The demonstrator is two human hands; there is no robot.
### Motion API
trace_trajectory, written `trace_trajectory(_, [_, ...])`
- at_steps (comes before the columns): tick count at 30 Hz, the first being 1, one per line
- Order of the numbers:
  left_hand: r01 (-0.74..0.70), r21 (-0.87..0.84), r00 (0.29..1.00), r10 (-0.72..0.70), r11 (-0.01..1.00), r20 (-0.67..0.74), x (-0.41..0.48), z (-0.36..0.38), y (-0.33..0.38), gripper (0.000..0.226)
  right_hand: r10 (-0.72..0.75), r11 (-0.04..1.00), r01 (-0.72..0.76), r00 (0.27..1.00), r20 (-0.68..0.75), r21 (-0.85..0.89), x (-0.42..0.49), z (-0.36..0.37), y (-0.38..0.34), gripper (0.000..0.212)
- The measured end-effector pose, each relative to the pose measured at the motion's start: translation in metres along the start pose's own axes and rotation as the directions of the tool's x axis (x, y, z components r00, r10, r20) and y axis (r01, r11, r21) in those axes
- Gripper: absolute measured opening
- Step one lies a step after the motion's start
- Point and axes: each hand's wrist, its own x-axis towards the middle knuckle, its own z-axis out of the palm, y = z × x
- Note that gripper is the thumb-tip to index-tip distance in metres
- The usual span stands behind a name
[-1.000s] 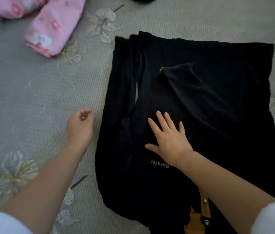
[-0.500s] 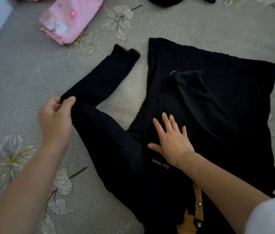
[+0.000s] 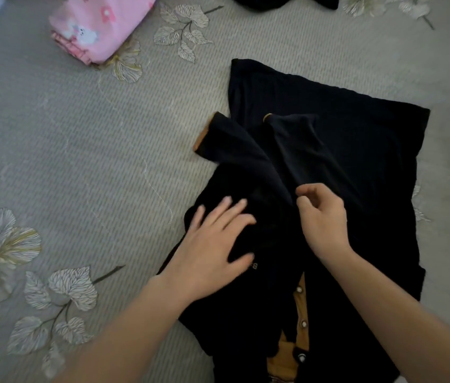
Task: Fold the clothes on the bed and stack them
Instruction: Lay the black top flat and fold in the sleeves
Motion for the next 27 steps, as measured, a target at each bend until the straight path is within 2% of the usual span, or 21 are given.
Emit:
trace_trajectory(2, [0.119, 0.151, 0.983, -0.137, 0.981, 0.118, -0.017, 0.019, -0.025, 0.074, -0.016, 0.999, 0.017, 0.999, 0.033, -0.037, 0.003, -0.002, -0.005, 0.019])
trace_trajectory(4, [0.14, 0.223, 0.979, -0.168, 0.965, 0.113, -0.027, 0.029, -0.04, 0.076, -0.111, 0.99, 0.119, 0.988, 0.104, -0.074, 0.005, 0.006, -0.016, 0.021])
trace_trajectory(6, [0.128, 0.248, 0.983, -0.155, 0.96, 0.094, -0.03, 0.034, -0.044, 0.074, -0.258, 0.942, 0.288, 0.95, 0.178, -0.174, 0.008, 0.021, -0.029, 0.03])
trace_trajectory(10, [0.116, 0.292, 0.991, -0.132, 0.949, 0.036, -0.029, 0.04, -0.042, 0.072, -0.444, 0.725, 0.552, 0.831, 0.334, -0.411, 0.02, 0.056, -0.042, 0.044])
trace_trajectory(12, [0.12, 0.292, 0.991, -0.131, 0.949, 0.018, -0.029, 0.041, -0.042, 0.073, -0.472, 0.58, 0.608, 0.794, 0.384, -0.543, 0.028, 0.067, -0.039, 0.04])
trace_trajectory(13, [0.122, 0.292, 0.991, -0.13, 0.949, 0.011, -0.029, 0.041, -0.042, 0.074, -0.464, 0.538, 0.608, 0.792, 0.397, -0.584, 0.032, 0.069, -0.039, 0.034])
trace_trajectory(14, [0.123, 0.292, 0.991, -0.131, 0.949, 0.007, -0.029, 0.041, -0.042, 0.075, -0.454, 0.553, 0.6, 0.799, 0.395, -0.578, 0.036, 0.07, -0.04, 0.026])
trace_trajectory(15, [0.121, 0.293, 0.992, -0.129, 0.948, 0.008, -0.029, 0.041, -0.042, 0.076, -0.457, 0.658, 0.569, 0.822, 0.34, -0.493, 0.04, 0.069, -0.043, 0.017])
trace_trajectory(17, [0.12, 0.287, 0.991, -0.13, 0.95, 0.015, -0.029, 0.041, -0.041, 0.08, -0.38, 0.909, 0.386, 0.923, 0.065, -0.159, 0.049, 0.056, -0.058, 0.006])
trace_trajectory(18, [0.129, 0.281, 0.99, -0.139, 0.951, 0.017, -0.029, 0.041, -0.041, 0.081, -0.262, 0.962, 0.269, 0.957, -0.125, 0.042, 0.058, 0.044, -0.064, 0.007])
trace_trajectory(19, [0.141, 0.28, 0.988, -0.152, 0.95, 0.017, -0.029, 0.041, -0.041, 0.083, -0.107, 0.962, 0.172, 0.953, -0.283, 0.213, 0.067, 0.029, -0.067, 0.011])
trace_trajectory(20, [0.153, 0.287, 0.986, -0.165, 0.946, 0.017, -0.029, 0.041, -0.041, 0.084, 0.057, 0.932, 0.083, 0.928, -0.368, 0.354, 0.075, 0.013, -0.063, 0.014])
trace_trajectory(21, [0.161, 0.297, 0.985, -0.174, 0.941, 0.02, -0.029, 0.041, -0.041, 0.084, 0.219, 0.88, -0.017, 0.901, -0.374, 0.475, 0.079, -0.005, -0.053, 0.014])
trace_trajectory(22, [0.166, 0.305, 0.983, -0.182, 0.938, 0.026, -0.028, 0.042, -0.041, 0.085, 0.371, 0.803, -0.132, 0.875, -0.313, 0.581, 0.078, -0.02, -0.038, 0.011])
trace_trajectory(23, [0.169, 0.306, 0.982, -0.188, 0.937, 0.033, -0.028, 0.042, -0.041, 0.085, 0.496, 0.701, -0.258, 0.846, -0.194, 0.665, 0.073, -0.031, -0.019, 0.009])
trace_trajectory(24, [0.172, 0.306, 0.981, -0.192, 0.936, 0.035, -0.028, 0.042, -0.042, 0.085, 0.58, 0.604, -0.38, 0.813, -0.059, 0.701, 0.065, -0.039, 0.0, 0.016])
trace_trajectory(25, [0.174, 0.309, 0.981, -0.194, 0.935, 0.034, -0.028, 0.042, -0.042, 0.086, 0.628, 0.54, -0.48, 0.777, 0.048, 0.692, 0.057, -0.046, 0.016, 0.028])
trace_trajectory(27, [0.178, 0.32, 0.979, -0.202, 0.931, 0.042, -0.027, 0.042, -0.042, 0.086, 0.626, 0.527, -0.534, 0.77, 0.122, 0.662, 0.051, -0.056, 0.034, 0.039])
